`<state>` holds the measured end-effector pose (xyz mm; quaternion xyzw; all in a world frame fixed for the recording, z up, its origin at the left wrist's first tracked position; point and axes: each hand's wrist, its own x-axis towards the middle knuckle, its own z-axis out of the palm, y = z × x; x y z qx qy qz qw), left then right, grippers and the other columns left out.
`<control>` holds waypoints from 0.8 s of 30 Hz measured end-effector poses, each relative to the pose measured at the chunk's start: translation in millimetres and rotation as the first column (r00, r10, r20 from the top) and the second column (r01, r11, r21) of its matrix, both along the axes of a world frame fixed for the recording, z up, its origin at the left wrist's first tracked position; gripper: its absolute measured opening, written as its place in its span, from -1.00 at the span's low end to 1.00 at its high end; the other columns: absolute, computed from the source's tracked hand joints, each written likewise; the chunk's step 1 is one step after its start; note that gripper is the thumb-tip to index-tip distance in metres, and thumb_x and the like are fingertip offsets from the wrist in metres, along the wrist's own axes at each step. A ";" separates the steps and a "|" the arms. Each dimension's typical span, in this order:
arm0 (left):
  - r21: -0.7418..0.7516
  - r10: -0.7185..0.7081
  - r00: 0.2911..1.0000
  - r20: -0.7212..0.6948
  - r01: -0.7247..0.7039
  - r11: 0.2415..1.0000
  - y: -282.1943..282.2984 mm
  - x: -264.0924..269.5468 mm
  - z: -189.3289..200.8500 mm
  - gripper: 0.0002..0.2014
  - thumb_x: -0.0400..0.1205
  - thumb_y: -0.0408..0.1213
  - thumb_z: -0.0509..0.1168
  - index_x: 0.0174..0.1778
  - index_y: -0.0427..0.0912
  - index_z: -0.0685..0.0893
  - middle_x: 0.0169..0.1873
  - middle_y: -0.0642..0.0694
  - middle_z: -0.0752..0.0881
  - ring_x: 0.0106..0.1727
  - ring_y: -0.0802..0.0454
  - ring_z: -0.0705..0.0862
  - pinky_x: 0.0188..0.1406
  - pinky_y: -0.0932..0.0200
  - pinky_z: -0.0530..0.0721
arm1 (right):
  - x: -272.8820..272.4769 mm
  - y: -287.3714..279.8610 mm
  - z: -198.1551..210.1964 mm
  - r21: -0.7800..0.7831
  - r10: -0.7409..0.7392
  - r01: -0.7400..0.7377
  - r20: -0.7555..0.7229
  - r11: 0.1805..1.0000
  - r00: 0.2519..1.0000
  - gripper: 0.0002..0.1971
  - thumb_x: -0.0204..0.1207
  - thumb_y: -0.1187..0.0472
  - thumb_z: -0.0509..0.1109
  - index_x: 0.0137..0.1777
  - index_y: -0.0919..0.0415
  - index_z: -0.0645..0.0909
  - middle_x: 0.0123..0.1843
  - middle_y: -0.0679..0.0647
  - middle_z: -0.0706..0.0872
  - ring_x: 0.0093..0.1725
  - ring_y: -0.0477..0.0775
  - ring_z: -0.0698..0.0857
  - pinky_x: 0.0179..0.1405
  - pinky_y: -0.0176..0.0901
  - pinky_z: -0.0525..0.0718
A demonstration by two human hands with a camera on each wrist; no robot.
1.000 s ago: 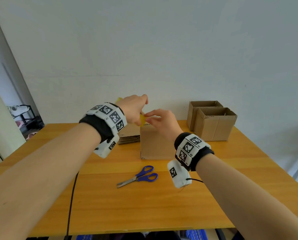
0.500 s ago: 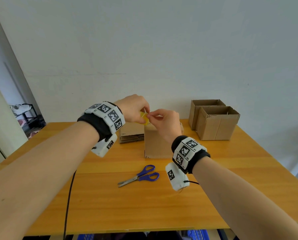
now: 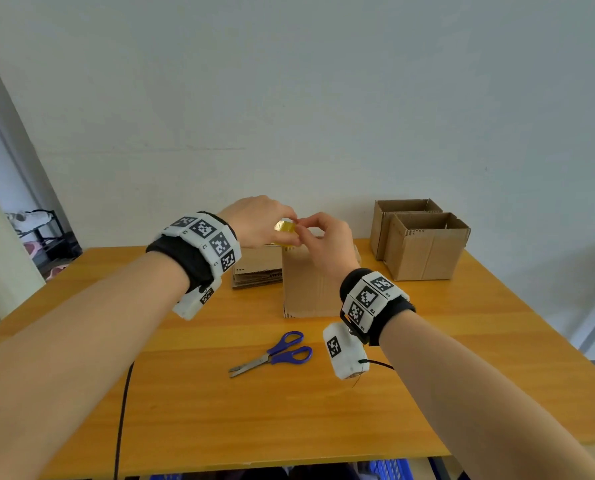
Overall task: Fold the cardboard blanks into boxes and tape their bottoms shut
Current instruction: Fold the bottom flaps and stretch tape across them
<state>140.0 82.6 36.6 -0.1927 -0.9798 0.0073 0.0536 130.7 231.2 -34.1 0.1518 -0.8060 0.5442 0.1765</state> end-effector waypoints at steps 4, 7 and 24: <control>0.001 0.013 1.000 0.019 -0.013 1.000 4.1 6.4 8.6 -0.19 0.34 0.19 0.51 0.48 -0.04 0.46 0.34 -0.05 0.60 0.31 -0.02 0.57 0.23 0.10 0.55 | -5.6 4.3 -1.6 -0.025 0.025 -0.023 0.091 0.999 0.996 -0.84 0.64 0.17 0.31 0.14 0.21 0.59 0.04 -0.03 0.68 -0.14 -0.23 0.64 -0.15 -0.40 0.60; -0.035 -0.003 0.997 0.080 0.006 0.999 3.9 6.1 12.4 -0.38 0.39 -0.20 0.53 0.38 -0.02 0.50 0.04 -0.02 0.65 -0.04 0.06 0.62 -0.18 0.21 0.56 | -8.6 5.6 2.7 0.010 0.057 -0.059 0.141 0.998 0.988 -0.82 0.66 0.18 0.27 0.16 0.24 0.55 -0.06 -0.05 0.61 -0.12 -0.17 0.65 -0.09 -0.29 0.66; 0.748 0.344 0.939 0.008 -0.234 0.621 -4.3 -13.7 -22.6 -0.39 0.62 -0.08 0.32 0.47 -0.24 0.22 0.05 -0.19 0.60 0.03 -0.17 0.65 0.06 -0.13 0.67 | -10.4 26.6 6.9 -0.473 0.334 -0.136 0.366 0.870 0.869 -0.82 0.69 0.25 0.22 0.07 0.38 0.58 0.02 0.23 0.75 0.06 0.15 0.77 0.17 -0.07 0.72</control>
